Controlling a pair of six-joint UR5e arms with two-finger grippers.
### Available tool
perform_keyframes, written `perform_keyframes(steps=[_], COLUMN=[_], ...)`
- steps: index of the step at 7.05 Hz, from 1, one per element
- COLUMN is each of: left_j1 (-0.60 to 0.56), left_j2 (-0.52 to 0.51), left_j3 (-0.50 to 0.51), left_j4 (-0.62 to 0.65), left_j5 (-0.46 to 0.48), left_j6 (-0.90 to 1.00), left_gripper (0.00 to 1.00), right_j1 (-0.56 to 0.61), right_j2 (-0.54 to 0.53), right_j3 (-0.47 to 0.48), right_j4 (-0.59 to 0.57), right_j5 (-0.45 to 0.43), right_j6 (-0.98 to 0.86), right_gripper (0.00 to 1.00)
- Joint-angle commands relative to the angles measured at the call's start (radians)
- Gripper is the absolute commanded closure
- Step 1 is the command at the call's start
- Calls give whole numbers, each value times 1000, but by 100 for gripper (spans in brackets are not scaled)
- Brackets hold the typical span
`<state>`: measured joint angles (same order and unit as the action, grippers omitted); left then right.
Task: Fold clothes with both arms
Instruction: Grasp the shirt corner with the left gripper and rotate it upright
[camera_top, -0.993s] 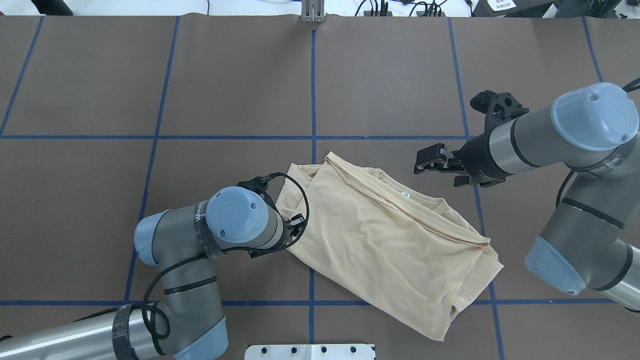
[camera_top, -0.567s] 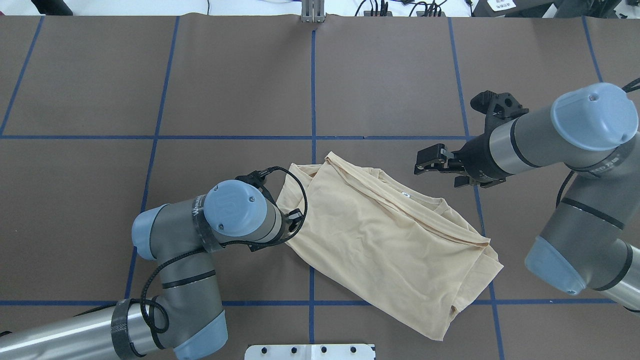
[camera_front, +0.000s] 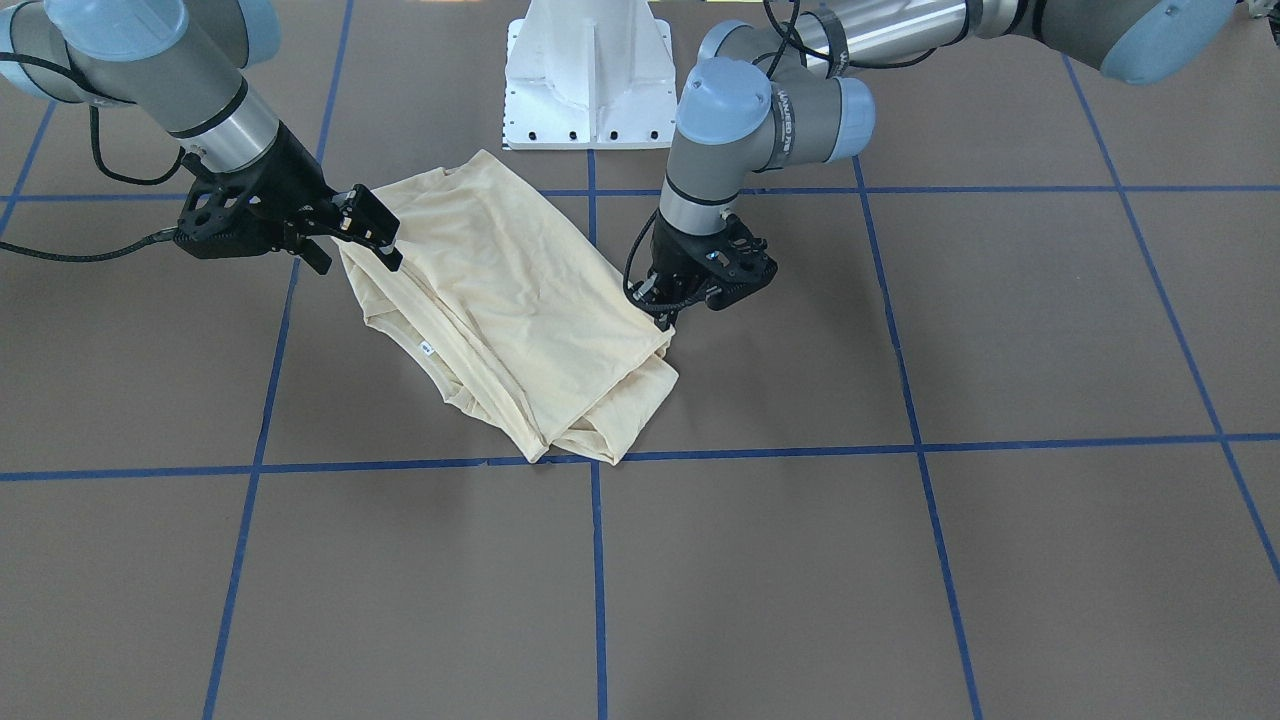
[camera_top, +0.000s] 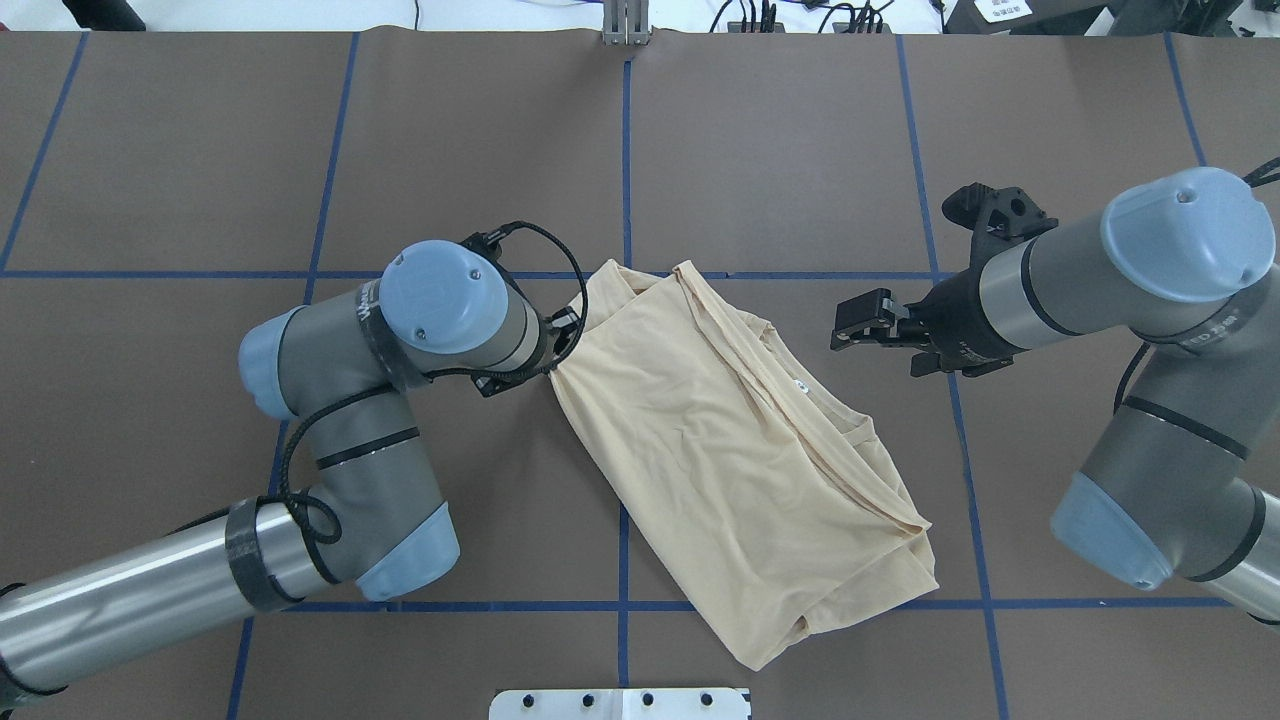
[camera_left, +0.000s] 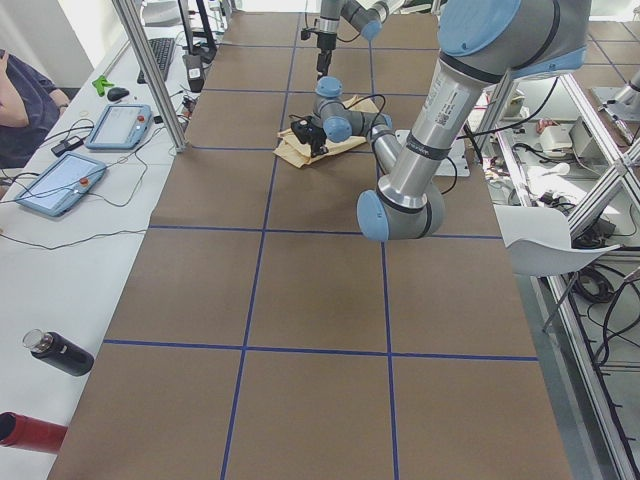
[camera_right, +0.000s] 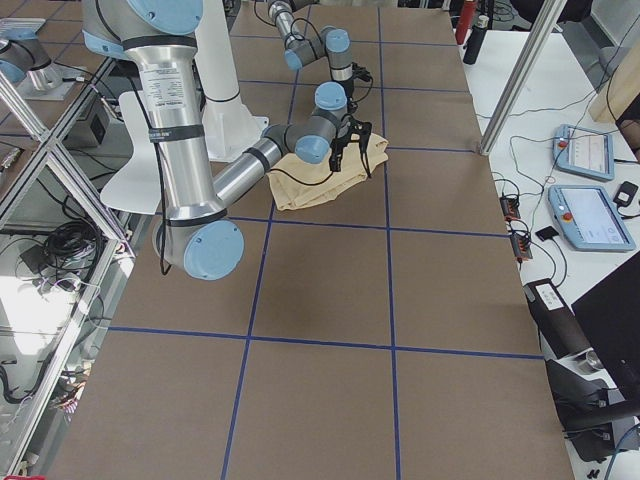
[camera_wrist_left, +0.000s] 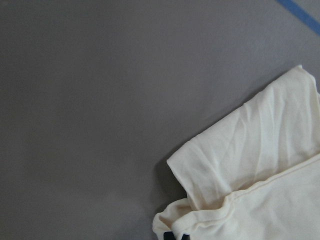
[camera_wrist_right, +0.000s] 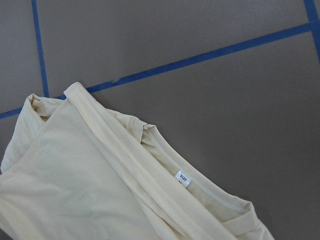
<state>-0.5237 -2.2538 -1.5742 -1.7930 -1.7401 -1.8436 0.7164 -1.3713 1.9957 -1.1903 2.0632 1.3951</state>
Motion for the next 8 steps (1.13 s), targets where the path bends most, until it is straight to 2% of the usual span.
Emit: perform_keyframes(steps=[1,2,3,4,5,6,7,8], left_j1=[-71,-90,-97,-113,-120,-139,-156,-180], left_j2=[-102,-128,-180,-197,-198,-196,-193,-153], left_j3=[175,251,392,449,448,448,424,345], left_j4=[-54,-145,-269,-339,-341,-339,-332,-327], left_j5=[63,91,140,143,143,140,119,55], left_j6=[68,87,101,134,171,219,254,260], left_gripper=[100,100,100,100,100,2,0,0], right_j1=[0,0,0,0,0,-2,-8,-26], right_j2=[0,1,1,3,3,3,3,5], right_j3=[-1,-1,-1,-1,-1,-1,0,0], right_j4=[1,0,1,0,1,2,2,2], right_j5=[0,-1,-2,-5,-9,-11,-12,-24], right_j6=[1,1,1,1,1,-1,-1,-13], right_gripper=[0,0,0,0,0,0,0,0])
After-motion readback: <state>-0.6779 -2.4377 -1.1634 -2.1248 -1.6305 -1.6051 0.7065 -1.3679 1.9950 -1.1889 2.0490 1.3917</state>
